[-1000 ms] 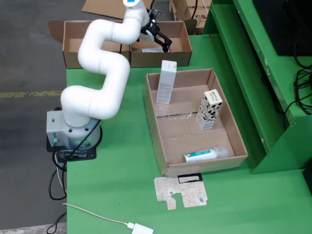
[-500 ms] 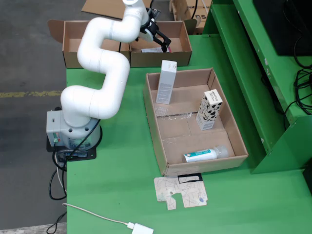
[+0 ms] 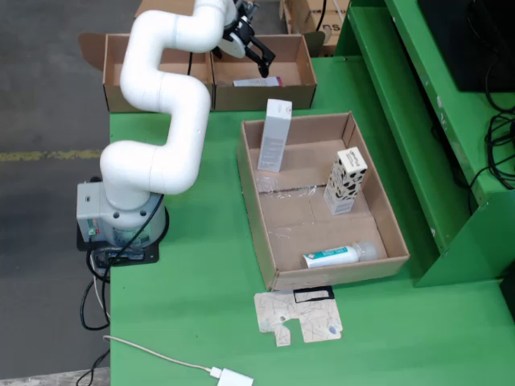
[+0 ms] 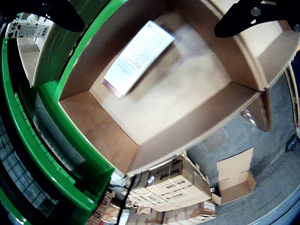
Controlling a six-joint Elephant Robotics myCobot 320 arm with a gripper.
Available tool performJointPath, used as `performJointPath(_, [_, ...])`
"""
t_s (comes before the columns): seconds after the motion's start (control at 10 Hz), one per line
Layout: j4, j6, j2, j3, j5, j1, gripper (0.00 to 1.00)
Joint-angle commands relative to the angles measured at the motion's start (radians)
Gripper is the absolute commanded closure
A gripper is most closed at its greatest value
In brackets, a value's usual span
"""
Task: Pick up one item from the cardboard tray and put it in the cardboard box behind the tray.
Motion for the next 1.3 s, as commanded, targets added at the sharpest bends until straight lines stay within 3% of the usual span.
performJointPath(0.0, [-0.527,0.059,-0.012,0.493,-0.04,0.056,0.0])
performJointPath(0.1, [-0.527,0.059,-0.012,0.493,-0.04,0.056,0.0])
performJointPath(0.2, [-0.68,0.1,0.025,0.604,-0.078,0.095,0.0])
performJointPath(0.5, [-0.832,0.148,0.08,0.694,-0.114,0.135,0.0])
performJointPath(0.8, [-0.928,0.201,0.164,0.693,-0.147,0.182,0.0])
performJointPath(0.9, [-1.005,0.274,0.295,0.607,-0.182,0.237,0.0])
performJointPath(1.0, [-1.005,0.274,0.295,0.607,-0.182,0.237,0.0])
performJointPath(1.2, [-0.962,0.337,0.553,0.288,-0.175,0.284,0.0])
